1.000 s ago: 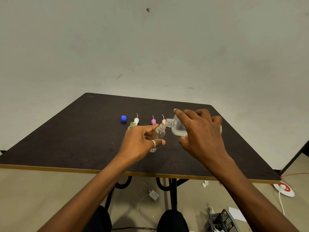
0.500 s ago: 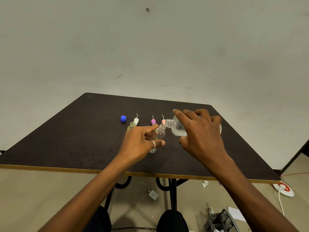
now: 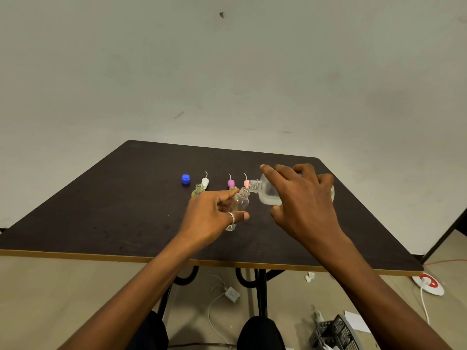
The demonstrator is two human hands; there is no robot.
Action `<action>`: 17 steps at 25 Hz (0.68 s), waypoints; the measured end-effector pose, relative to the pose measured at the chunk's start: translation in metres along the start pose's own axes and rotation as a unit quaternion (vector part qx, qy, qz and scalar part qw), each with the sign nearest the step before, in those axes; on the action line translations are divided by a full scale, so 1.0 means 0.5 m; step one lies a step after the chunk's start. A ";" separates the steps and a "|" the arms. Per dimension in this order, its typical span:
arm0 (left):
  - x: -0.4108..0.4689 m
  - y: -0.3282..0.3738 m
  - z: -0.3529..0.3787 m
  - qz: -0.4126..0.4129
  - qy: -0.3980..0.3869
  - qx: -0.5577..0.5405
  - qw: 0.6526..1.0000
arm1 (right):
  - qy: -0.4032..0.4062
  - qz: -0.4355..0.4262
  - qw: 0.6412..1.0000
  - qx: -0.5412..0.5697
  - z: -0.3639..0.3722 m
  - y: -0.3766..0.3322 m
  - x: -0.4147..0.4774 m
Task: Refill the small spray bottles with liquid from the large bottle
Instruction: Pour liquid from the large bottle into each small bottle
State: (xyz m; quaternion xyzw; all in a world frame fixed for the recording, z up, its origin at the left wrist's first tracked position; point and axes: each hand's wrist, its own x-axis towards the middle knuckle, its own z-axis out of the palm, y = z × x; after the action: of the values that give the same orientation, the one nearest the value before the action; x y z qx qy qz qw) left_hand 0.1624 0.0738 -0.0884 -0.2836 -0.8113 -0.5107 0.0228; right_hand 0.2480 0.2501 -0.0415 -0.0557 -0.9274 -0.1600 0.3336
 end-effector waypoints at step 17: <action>-0.002 -0.001 0.001 0.002 0.004 0.002 1.000 | 0.007 -0.004 1.000 -0.003 0.007 0.000 0.000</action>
State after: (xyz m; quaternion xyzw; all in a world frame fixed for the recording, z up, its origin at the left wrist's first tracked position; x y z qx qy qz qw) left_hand 0.1632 0.0734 -0.0894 -0.2832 -0.8113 -0.5107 0.0279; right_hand 0.2459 0.2510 -0.0439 -0.0522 -0.9248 -0.1643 0.3392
